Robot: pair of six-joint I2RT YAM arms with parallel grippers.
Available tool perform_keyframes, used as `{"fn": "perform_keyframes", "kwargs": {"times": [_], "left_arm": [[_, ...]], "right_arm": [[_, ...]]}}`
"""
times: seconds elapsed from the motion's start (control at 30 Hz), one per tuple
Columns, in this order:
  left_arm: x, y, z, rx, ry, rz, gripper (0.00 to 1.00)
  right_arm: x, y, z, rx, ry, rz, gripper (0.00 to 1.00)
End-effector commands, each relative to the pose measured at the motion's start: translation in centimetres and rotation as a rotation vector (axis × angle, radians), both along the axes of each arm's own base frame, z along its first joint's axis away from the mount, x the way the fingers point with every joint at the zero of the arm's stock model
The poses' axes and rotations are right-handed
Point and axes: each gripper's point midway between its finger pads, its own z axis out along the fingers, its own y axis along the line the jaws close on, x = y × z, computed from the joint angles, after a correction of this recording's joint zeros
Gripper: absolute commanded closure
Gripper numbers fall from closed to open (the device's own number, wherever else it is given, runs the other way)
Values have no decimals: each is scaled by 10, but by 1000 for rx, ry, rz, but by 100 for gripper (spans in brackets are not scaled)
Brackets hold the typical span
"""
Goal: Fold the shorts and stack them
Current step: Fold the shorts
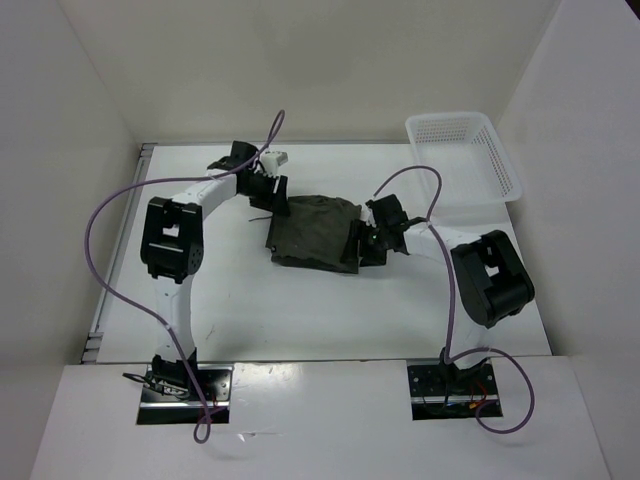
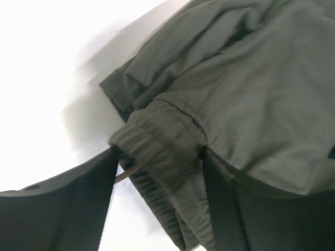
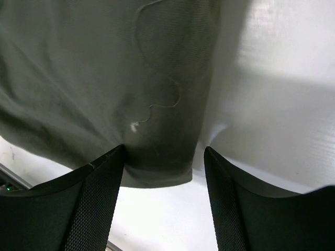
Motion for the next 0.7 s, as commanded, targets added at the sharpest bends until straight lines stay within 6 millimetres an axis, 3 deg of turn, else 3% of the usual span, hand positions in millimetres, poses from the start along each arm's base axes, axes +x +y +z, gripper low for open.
{"fn": "perform_keyframes", "kwargs": {"times": [0.0,0.1,0.13,0.27,0.3,0.43,0.5,0.57,0.67], "left_arm": [[11,-6,-9,3,-27,-13,37],[12,-8,-16,-4,-12,-20,47],[12,-8,-17,-4,-12,-20,58],[22,-3,-17,29,-37,6,86],[26,-1,-15,40,-50,15,86],[39,20,-14,87,-77,76,86],[38,17,-13,73,-74,65,75],[32,8,-4,20,-68,29,55],[24,2,17,-21,-88,3,41]], "right_arm": [[-12,1,-11,5,29,31,33],[-15,-2,-19,-11,45,25,37],[-15,-2,-19,-11,45,25,39],[-18,-5,-34,-38,75,29,62],[-17,-7,-36,-56,76,29,72],[-7,-14,-36,-113,50,20,72],[5,-14,-27,-112,20,27,68],[8,-14,-25,-125,16,51,62],[23,-9,-7,-128,-32,83,52]]}}
